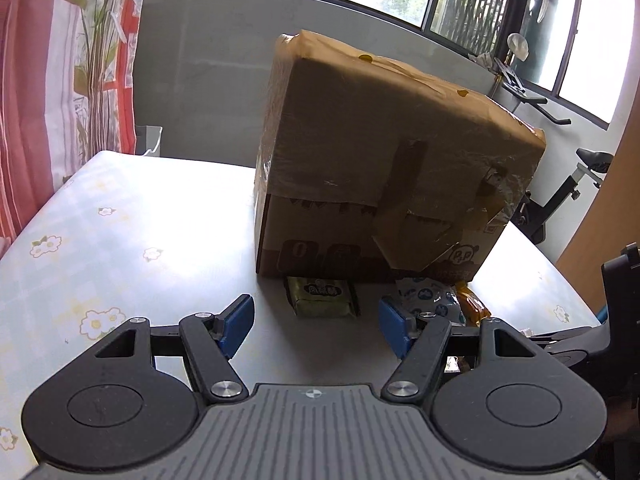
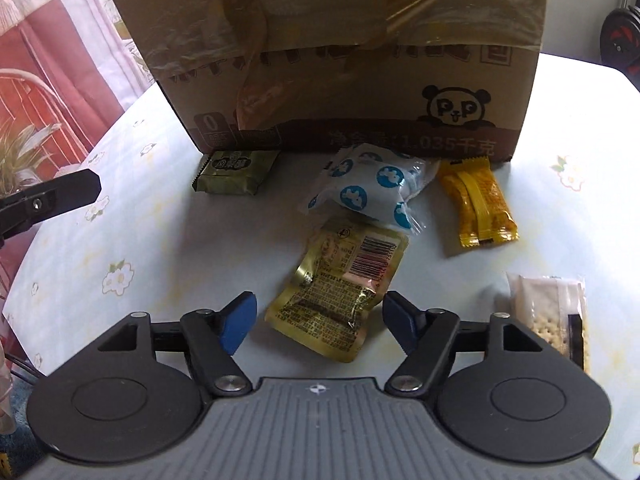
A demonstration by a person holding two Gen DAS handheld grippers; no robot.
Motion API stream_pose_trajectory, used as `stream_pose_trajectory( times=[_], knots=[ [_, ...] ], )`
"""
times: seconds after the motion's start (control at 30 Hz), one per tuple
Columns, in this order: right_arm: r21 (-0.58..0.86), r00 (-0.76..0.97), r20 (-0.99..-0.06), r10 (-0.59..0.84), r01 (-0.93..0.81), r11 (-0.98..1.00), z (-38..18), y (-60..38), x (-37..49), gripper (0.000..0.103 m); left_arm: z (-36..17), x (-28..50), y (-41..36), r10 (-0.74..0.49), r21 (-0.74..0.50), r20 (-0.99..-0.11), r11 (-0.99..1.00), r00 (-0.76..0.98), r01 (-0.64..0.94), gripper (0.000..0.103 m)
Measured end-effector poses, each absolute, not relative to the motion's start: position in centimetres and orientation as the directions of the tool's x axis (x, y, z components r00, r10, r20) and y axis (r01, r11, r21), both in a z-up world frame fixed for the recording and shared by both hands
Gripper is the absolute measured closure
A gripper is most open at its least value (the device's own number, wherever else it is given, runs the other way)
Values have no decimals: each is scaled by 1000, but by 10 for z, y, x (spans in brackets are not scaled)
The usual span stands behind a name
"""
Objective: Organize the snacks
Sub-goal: 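Move both tools back down to the remaining snacks on the table, then grasp the gold packet with the right tool while the left tool grasps the green pastry packet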
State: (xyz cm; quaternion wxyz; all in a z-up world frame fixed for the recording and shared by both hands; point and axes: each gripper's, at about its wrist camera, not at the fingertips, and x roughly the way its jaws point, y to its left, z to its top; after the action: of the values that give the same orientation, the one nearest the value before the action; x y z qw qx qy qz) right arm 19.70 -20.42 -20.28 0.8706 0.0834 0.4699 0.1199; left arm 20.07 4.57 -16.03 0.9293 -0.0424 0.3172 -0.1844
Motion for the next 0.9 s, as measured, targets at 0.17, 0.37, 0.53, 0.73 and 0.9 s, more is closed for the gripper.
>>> stream_pose_trajectory(
  times=[0.17,0.37,0.53,0.73,0.9],
  knots=[
    [166,548,-803,235,-173,971,-205,-189,207,24,-164,200,50,-360,-204,-579,933,731,298,33],
    [126,597,-774,211,-180,975,-209,-184,202,25,-169,196,48,-349,-195,-582,937,734,291,33],
    [70,633,-755,172,-183,981,-212,-176,203,25,-172,191,43,-344,-180,-594,938,727,297,33],
    [44,679,-713,175,-205,978,-213,-186,190,45,-172,188,43,-327,-169,-596,944,733,283,33],
    [53,713,-674,193,-213,976,-213,-198,173,49,-175,187,38,-311,-155,-610,949,729,275,33]
  ],
)
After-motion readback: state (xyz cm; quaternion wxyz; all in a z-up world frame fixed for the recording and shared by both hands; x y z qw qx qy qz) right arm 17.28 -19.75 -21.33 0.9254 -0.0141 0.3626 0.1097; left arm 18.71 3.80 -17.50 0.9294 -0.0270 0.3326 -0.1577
